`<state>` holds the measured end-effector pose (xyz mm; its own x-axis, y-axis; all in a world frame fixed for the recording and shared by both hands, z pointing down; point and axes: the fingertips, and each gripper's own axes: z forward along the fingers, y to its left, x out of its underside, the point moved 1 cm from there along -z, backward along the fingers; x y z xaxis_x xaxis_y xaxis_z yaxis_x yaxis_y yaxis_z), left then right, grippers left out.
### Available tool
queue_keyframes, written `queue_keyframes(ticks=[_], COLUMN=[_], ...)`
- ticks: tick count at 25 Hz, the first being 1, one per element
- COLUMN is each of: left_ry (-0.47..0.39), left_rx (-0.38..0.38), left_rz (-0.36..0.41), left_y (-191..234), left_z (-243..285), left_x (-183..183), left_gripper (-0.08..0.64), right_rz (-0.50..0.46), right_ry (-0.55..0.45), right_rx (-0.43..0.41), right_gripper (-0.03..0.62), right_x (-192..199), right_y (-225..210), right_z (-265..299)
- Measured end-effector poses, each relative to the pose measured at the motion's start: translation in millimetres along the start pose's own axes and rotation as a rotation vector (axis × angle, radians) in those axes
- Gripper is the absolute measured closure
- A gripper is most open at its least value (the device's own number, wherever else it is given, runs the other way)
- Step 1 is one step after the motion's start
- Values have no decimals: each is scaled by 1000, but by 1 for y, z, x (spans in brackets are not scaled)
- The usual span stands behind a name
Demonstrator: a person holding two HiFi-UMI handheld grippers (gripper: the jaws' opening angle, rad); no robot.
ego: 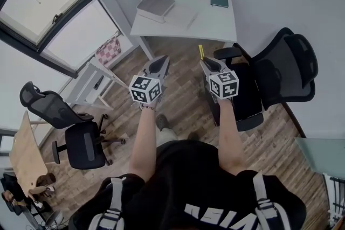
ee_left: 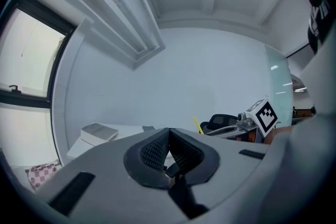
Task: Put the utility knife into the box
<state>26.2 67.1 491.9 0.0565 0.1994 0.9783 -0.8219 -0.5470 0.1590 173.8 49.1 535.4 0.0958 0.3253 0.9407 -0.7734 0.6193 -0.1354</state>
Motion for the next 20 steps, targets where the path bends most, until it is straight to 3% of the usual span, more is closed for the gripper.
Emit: queue_keyframes(ticks=[20], left_ry=[-6], left_rx=[46], left_rz=[-27], left_y=[111], left_z=[20], left_x=[-26], left_gripper=[535], right_rz=[0], right_ry=[17], right_rx=[54], right_gripper=[511], right_x=[-38], right_y=[17], right_z=[99])
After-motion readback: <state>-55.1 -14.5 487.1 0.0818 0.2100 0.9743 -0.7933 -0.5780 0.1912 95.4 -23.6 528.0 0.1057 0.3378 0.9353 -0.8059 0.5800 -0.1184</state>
